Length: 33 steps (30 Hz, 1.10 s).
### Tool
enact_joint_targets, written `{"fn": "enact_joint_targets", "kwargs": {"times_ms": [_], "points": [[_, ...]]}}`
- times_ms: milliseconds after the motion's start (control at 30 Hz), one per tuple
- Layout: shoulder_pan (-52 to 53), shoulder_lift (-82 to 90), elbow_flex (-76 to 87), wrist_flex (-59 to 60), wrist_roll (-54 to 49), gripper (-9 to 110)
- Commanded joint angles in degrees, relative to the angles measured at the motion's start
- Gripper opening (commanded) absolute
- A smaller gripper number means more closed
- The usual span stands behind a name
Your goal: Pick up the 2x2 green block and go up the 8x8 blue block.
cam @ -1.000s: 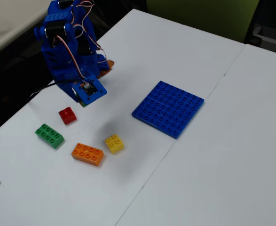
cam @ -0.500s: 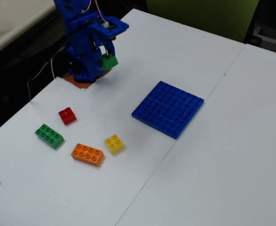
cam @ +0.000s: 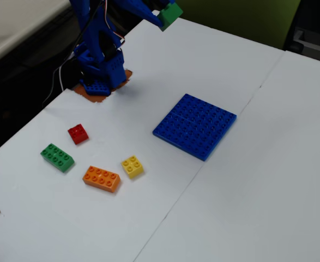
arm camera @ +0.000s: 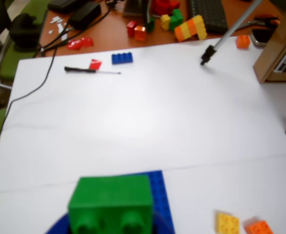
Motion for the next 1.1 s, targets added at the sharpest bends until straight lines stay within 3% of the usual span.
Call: {"fn": "enact_joint_targets", "kwargs": {"times_ms": [0, 1067], "points": [[-1.5, -6.3, -7.2, -0.6, 2.4, 1], [1.0, -32.2, 6.8, 0.1, -7.6, 1]]}}
